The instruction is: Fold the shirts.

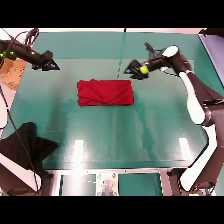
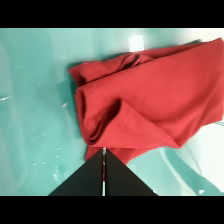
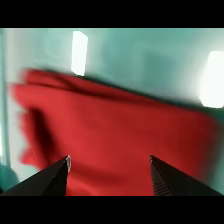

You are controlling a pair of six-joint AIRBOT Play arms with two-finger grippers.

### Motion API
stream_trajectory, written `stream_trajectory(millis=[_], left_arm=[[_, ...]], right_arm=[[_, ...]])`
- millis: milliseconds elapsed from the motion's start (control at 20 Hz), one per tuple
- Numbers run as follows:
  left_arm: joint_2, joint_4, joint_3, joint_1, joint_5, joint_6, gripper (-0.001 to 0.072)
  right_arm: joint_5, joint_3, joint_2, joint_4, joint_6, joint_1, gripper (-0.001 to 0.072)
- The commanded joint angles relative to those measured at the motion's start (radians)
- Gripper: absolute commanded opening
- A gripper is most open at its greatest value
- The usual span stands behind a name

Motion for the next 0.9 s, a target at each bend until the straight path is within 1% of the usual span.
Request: stream_trajectory(millis=[0,100,250,450,500,550,700,850], left_arm=[[0.001,0.027,-0.001,0.0,0.01,0.001,0.0029],[0.001,0.027,-0.001,0.0,0.015,-0.003,0.0028],[0.001,0.027,-0.001,0.0,0.035,-0.007,0.0029],[0.001,0.027,-0.001,0.0,0.027,-0.007,0.0029],[0.001,0.027,-0.001,0.0,0.021,-0.007,0.0028],[0.001,0.027,-0.001,0.0,0.019,-0.007,0.0029],[0.001,0.026,-0.001,0.0,0.005,-0.007,0.0029],[0.001,0.025,-0.001,0.0,0.004,-0.008,0.0029]], right_arm=[[0.103,-0.076,0.006,-0.065,0.024,-0.114,0.0536],[0.064,-0.142,0.005,-0.059,0.013,-0.093,0.0536],[-0.041,-0.226,-0.003,0.026,-0.029,-0.008,0.0536],[-0.119,-0.241,-0.03,0.053,-0.033,0.115,0.0531],[-0.121,-0.241,-0.031,0.069,-0.034,0.13,0.0327],[-0.12,-0.233,-0.03,0.082,-0.036,0.137,0.0013],[-0.053,-0.143,-0.011,0.101,-0.035,0.119,0.0013],[0.041,0.005,0.068,0.1,-0.005,0.023,0.0013]])
